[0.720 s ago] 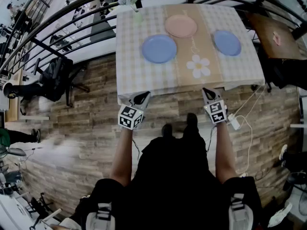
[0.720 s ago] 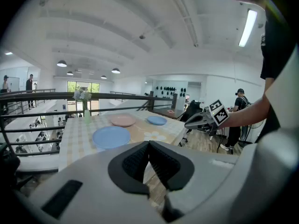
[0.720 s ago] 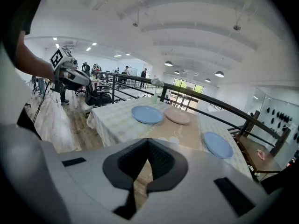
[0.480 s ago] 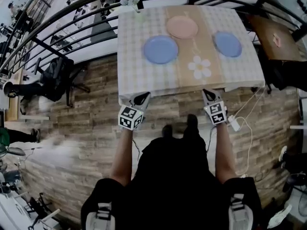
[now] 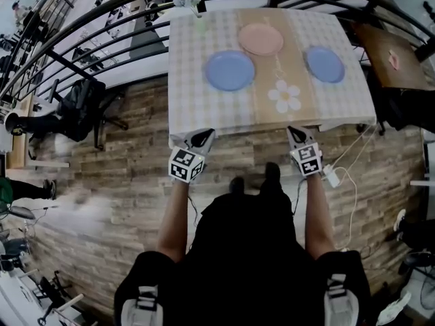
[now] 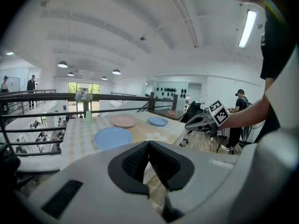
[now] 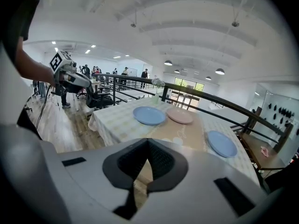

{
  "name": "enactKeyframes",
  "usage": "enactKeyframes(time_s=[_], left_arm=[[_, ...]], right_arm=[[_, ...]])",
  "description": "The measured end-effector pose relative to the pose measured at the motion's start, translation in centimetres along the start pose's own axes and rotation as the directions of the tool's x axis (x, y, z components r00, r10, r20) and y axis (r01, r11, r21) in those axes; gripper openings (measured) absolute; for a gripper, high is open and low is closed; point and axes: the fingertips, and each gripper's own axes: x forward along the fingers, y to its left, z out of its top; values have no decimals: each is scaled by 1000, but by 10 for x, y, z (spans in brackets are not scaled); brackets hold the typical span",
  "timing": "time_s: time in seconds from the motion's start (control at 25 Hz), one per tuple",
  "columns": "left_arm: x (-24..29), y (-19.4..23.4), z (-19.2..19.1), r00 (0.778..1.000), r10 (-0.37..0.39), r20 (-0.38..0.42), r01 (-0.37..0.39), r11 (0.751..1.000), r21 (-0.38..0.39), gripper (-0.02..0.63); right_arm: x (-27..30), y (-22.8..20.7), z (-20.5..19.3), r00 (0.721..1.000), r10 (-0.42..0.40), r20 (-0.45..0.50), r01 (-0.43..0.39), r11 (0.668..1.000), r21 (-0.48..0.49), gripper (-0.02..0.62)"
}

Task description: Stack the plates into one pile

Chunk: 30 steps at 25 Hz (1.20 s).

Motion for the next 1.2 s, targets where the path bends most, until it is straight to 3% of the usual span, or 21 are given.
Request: enactKeyframes(time_s=[0.44, 1.2], left_arm=[[6, 5, 9, 998, 64, 0, -64, 997, -34, 3], [84, -18, 43, 978, 208, 6, -207, 976, -74, 3]], right_arm=[[11, -16, 5, 999, 48, -14, -48, 998, -51, -3], [50, -117, -1, 983, 183, -9, -182, 972, -148, -2]])
